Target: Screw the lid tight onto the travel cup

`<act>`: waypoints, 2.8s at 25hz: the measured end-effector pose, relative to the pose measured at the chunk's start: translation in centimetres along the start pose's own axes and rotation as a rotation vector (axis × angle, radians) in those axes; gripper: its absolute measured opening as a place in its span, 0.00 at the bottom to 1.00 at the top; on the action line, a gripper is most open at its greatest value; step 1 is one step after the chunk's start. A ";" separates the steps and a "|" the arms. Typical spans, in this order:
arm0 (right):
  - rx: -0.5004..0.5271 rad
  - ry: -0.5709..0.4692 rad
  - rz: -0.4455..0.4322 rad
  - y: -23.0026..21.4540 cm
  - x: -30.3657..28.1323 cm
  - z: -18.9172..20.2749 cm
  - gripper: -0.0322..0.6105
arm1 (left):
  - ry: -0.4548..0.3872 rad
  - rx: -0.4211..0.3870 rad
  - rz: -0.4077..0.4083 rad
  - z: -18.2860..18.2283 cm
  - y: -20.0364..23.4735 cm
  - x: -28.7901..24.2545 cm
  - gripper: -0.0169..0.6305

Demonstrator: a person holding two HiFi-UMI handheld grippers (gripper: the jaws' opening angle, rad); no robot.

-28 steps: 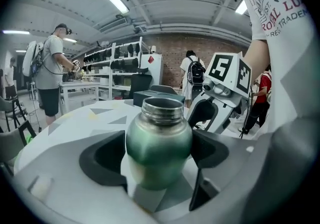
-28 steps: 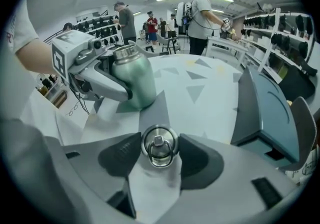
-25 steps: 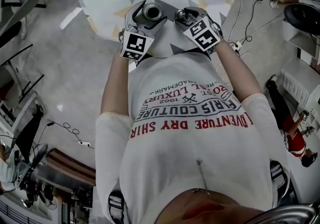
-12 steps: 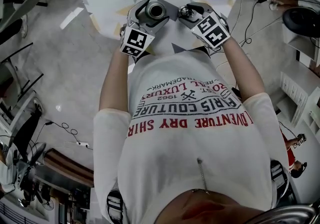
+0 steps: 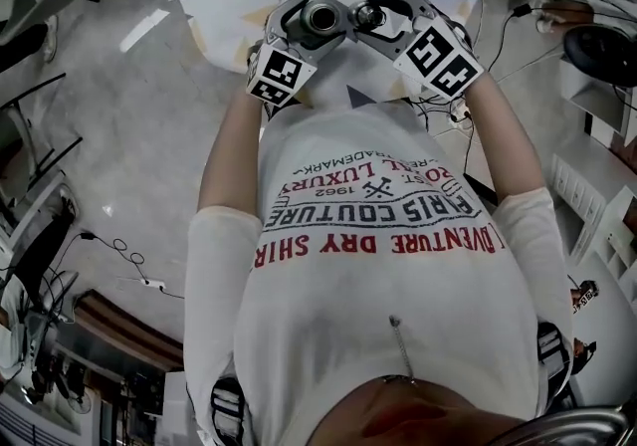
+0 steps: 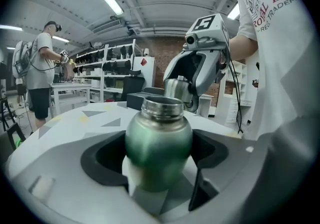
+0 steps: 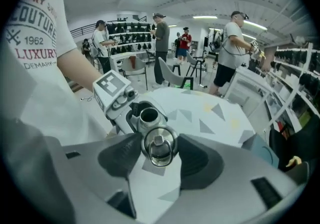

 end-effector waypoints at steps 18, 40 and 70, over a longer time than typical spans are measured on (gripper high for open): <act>0.164 0.063 -0.284 1.5 -4.7 -4.6 0.42 | 0.007 0.024 0.006 0.1 0.2 0.0 0.62; -0.148 0.050 0.015 1.9 -5.6 -4.0 0.42 | -0.002 0.053 0.000 0.7 0.3 0.2 0.63; 0.331 0.027 -0.505 1.1 -5.0 -3.9 0.42 | 0.004 0.074 0.011 1.0 0.4 0.0 0.64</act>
Point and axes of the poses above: the fingertips, and each gripper's own axes: x backward along the fingers, y to its left, z out of its underside, the point moved 6 cm from there along x, backward along the fingers, and after that the axes turned 14 degrees about -y, right-handed, at the moved point
